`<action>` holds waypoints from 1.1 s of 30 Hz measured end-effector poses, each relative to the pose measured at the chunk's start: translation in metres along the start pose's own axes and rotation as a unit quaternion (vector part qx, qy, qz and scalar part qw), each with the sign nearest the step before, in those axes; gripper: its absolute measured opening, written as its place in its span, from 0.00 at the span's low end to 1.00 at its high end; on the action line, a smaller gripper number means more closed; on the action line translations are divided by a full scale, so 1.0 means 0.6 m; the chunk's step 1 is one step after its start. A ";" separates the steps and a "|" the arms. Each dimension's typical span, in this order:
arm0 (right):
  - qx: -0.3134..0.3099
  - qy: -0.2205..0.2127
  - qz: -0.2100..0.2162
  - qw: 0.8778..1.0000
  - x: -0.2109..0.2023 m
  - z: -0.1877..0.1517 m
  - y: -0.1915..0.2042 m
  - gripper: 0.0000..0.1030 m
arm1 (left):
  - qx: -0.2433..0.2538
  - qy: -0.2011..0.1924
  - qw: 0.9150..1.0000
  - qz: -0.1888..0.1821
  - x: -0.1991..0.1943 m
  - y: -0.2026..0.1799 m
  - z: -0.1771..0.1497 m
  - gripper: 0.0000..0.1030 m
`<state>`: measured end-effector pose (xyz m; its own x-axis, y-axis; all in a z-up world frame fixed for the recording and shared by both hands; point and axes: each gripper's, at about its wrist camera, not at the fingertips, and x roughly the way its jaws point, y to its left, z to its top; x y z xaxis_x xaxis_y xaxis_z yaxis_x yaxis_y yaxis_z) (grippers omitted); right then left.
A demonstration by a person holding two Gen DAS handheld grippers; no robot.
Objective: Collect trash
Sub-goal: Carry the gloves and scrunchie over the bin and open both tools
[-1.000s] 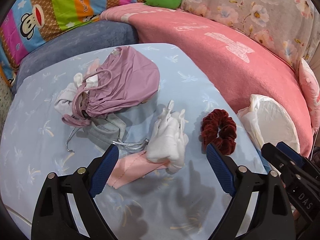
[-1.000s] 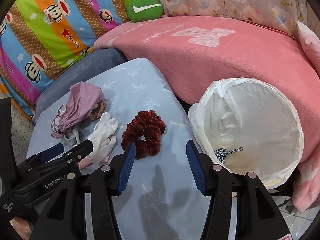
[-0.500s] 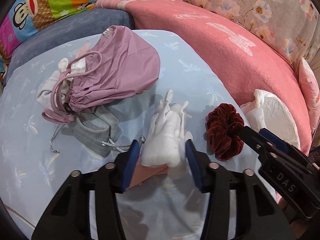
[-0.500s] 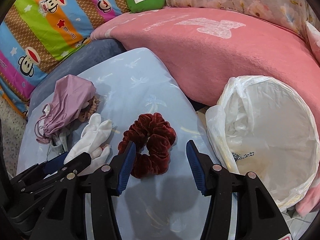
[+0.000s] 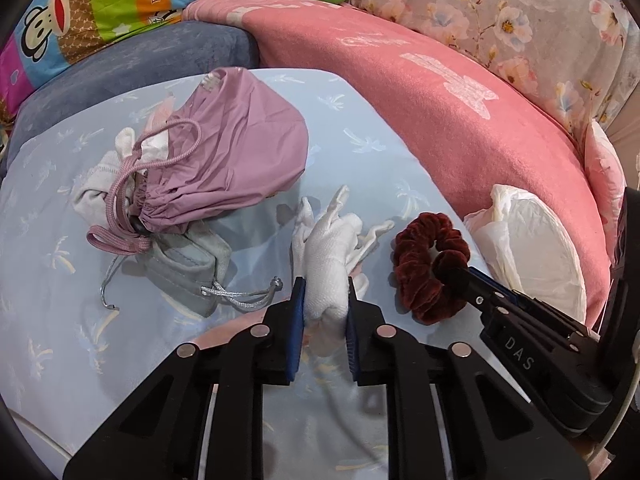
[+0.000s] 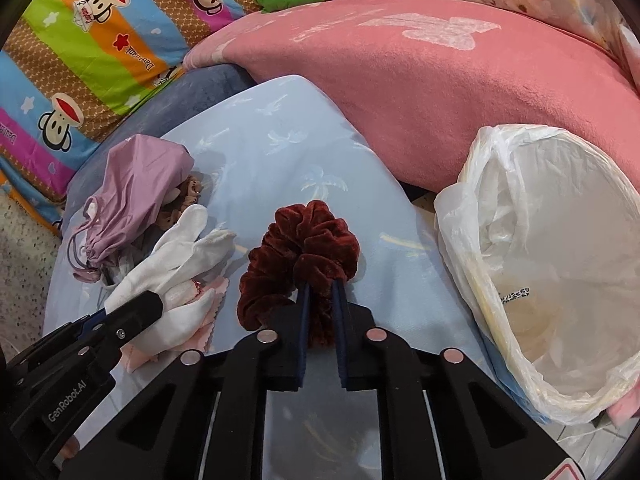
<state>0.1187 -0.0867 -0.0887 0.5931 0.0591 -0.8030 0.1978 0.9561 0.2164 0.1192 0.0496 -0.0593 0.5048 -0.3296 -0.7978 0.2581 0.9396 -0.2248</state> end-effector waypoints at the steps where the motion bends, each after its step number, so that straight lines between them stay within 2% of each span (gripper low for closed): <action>1: 0.001 -0.006 0.002 1.000 -0.008 0.002 0.000 0.06 | 0.001 -0.003 1.000 -0.001 -0.004 -0.002 0.002 0.17; 11: 0.005 -0.085 0.015 0.996 -0.129 0.035 -0.005 0.01 | 0.020 -0.056 0.998 -0.024 -0.071 -0.048 0.034 0.17; 15: 0.004 -0.127 0.014 0.992 -0.193 0.053 -0.014 0.01 | 0.034 -0.082 0.995 -0.037 -0.100 -0.077 0.050 0.17; 20: -0.001 -0.155 0.007 0.988 -0.246 0.071 -0.028 0.01 | 0.057 -0.107 0.991 -0.051 -0.124 -0.115 0.064 0.17; 26: -0.004 -0.169 0.003 0.986 -0.275 0.068 -0.044 0.01 | 0.074 -0.122 0.988 -0.062 -0.142 -0.146 0.072 0.17; 29: -0.007 -0.153 0.008 0.988 -0.263 0.057 -0.047 0.01 | 0.074 -0.122 0.988 -0.062 -0.142 -0.144 0.065 0.17; 30: -0.005 -0.147 0.009 0.989 -0.256 0.049 -0.049 0.06 | 0.074 -0.120 0.988 -0.061 -0.141 -0.144 0.062 0.17; 33: -0.001 -0.119 0.010 0.993 -0.221 0.027 -0.049 0.11 | 0.068 -0.109 0.990 -0.052 -0.128 -0.132 0.051 0.17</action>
<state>0.0465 -0.1275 0.0204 0.7651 0.0091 -0.6438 0.1819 0.9561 0.2298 0.0853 -0.0024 0.0368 0.6323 -0.4496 -0.6309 0.4184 0.8836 -0.2104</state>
